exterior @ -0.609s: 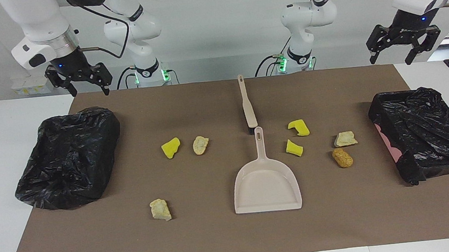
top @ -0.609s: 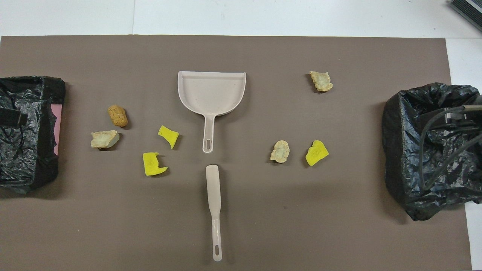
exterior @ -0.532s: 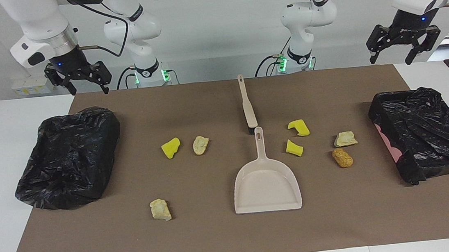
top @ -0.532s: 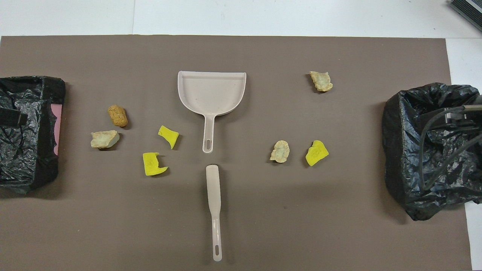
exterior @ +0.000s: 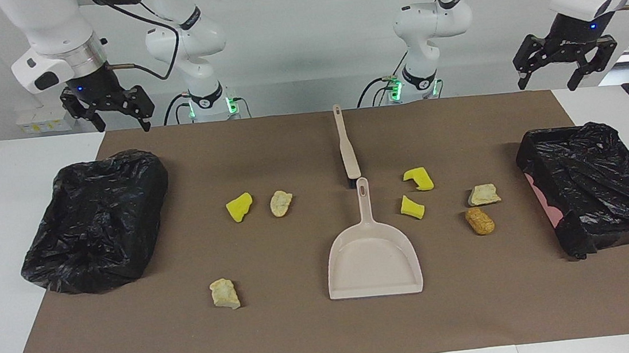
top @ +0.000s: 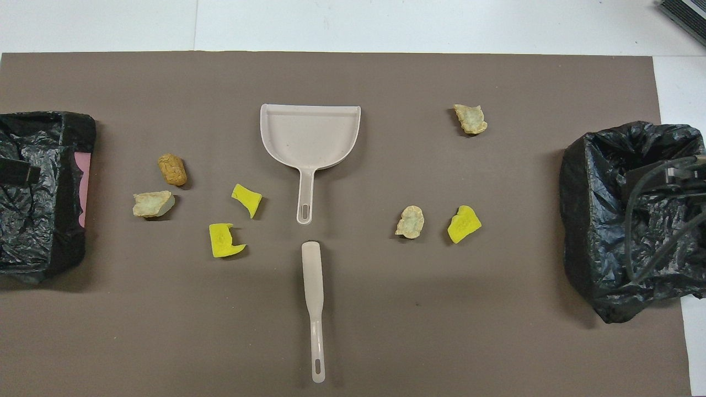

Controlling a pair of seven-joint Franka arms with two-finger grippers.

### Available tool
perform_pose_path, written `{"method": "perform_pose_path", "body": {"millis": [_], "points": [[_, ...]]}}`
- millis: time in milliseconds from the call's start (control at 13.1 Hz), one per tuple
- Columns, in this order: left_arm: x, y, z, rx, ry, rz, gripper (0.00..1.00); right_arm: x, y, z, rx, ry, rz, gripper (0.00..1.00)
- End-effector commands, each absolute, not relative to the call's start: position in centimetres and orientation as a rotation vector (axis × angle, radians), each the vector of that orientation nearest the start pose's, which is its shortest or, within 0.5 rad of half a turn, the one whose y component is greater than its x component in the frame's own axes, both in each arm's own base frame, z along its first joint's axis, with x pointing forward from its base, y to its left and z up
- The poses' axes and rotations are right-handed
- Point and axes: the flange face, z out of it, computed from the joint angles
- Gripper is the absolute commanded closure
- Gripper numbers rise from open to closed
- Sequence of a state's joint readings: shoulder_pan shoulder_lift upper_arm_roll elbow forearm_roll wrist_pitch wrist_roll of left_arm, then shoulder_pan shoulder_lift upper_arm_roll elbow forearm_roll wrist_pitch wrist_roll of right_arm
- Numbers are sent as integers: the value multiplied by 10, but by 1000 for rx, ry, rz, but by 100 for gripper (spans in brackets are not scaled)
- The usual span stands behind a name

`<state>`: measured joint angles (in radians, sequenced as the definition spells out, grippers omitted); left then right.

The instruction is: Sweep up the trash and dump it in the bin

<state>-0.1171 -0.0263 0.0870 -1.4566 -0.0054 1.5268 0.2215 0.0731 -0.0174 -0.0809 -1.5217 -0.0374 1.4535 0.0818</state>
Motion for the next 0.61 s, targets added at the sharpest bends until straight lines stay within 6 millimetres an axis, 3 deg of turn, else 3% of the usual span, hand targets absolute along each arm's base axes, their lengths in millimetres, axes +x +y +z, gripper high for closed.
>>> {"method": "perform_pose_path", "body": {"millis": [0, 304, 532], "points": [[535, -14, 689, -3106, 402, -136, 0, 531, -1, 648, -3164, 101, 74, 0], [533, -13, 689, -3109, 393, -122, 0, 537, -5, 644, -3146, 127, 96, 0], [534, -18, 688, -3109, 403, -130, 0, 559, 19, 620, -3140, 84, 161, 0]]}}
